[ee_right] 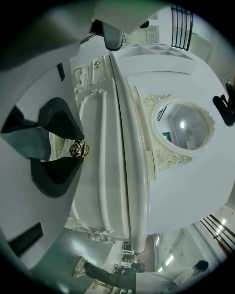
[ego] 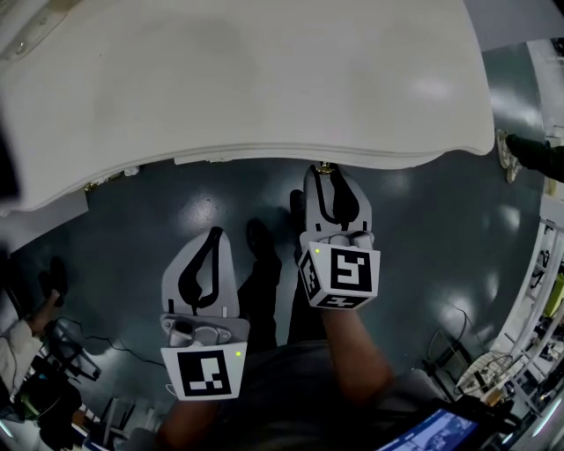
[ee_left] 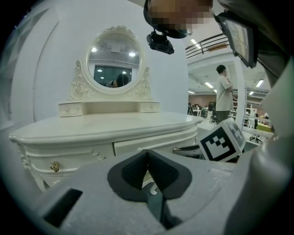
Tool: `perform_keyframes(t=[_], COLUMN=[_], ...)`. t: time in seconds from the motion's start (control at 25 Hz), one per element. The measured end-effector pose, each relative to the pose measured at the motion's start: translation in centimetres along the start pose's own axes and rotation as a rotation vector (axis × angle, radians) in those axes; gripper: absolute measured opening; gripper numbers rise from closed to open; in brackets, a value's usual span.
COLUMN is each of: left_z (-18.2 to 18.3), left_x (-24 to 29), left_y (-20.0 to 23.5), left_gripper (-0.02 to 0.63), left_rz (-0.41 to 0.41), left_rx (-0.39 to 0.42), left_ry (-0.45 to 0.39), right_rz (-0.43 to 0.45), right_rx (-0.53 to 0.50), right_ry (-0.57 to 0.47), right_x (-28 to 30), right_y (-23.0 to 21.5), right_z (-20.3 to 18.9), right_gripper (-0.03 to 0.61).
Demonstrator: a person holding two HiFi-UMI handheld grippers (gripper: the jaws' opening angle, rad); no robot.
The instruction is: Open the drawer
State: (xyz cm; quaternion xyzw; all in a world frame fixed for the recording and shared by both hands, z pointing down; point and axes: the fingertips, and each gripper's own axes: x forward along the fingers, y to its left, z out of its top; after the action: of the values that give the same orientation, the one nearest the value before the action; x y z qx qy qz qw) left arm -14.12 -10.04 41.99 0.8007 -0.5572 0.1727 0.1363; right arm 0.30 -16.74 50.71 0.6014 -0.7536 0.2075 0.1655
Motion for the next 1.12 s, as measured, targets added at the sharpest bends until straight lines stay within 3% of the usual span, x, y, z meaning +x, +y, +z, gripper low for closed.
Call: perform_keyframes(t=[0.6, 0.88, 1.12], left_z=[-0.4, 2.3, 1.2], left_x=[-2.3, -4.5, -5.5], left_y=[0.1, -2.5, -3.4], left_gripper=[0.015, 0.015, 0.015], left_rz=[-0.059, -0.095, -0.104], left_rx=[0.02, 0.045, 0.063], left_ry=[-0.049, -0.063, -0.059], right_rz=[0.0, 0.003, 0.004], right_rx=[0.013, 0.018, 0.026], right_ry=[-0.004, -0.019, -0.033], right_x=[-2.2, -6.0, -7.2], right_y=[2.2, 2.3, 2.8], right_z=[-2.3, -0.6, -2.3], right_gripper=[0.124, 0.124, 0.124])
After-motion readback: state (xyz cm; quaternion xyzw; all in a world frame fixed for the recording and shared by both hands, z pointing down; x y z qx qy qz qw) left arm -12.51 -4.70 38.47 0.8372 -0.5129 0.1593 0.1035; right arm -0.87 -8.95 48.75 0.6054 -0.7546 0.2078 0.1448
